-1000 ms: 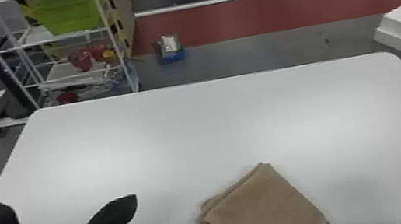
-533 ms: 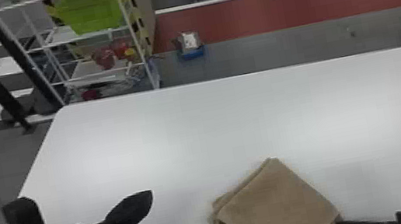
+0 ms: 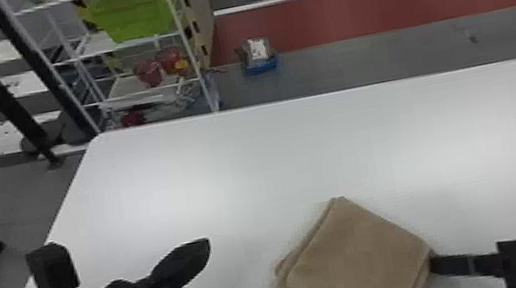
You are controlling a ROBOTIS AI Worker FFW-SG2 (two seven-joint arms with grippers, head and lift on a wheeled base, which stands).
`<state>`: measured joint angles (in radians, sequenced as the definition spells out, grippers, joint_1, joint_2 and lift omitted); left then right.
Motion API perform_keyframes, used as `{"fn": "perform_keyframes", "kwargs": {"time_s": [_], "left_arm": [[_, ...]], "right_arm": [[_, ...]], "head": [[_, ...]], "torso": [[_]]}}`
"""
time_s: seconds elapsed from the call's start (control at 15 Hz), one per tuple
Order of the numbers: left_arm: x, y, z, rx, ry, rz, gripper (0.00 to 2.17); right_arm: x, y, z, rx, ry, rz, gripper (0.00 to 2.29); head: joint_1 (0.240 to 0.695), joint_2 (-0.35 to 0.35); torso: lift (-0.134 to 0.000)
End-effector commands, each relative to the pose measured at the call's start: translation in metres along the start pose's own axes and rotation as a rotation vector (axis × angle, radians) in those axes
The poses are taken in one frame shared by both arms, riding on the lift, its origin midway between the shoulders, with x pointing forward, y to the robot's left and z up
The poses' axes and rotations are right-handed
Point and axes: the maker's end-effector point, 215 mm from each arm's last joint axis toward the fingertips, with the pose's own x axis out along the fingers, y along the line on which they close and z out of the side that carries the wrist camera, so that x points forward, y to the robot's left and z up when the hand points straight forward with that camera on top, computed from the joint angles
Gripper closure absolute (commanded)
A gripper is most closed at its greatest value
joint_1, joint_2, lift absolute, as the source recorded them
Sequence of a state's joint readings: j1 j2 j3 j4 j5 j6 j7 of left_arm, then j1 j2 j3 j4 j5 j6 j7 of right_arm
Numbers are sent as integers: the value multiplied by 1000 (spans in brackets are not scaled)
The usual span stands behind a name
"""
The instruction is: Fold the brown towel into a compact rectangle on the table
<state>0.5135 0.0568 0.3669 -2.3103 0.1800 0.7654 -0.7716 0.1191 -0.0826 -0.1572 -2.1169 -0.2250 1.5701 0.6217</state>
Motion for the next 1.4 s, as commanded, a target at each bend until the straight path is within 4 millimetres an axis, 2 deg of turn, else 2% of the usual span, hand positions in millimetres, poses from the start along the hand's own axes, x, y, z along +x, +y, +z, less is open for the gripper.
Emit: {"fn": "perform_keyframes", "kwargs": {"time_s": [0.0,0.27,0.47,0.8,1.33], "left_arm": [[2,-1,-2,-3,6,-2,1389],[-1,2,-6,-15,19,0,1389],[-1,1,-5,-14,18,0,1389],[-5,1,-4,-23,22,-2,1389],[-19,2,1,-43,31,13,1389]], "right_arm": [[10,1,12,-14,12,-12,1713],[26,9,25,-39,32,-11,1713],[32,10,46,-53,29,-20,1713],[45,15,61,-70,51,-14,1713],[69,16,116,-131,-31,4,1713]], "head": [[695,149],[695,160],[695,173],[695,178],[695,199]], "torso": [[-123],[-123],[-123],[-123],[-123]]}}
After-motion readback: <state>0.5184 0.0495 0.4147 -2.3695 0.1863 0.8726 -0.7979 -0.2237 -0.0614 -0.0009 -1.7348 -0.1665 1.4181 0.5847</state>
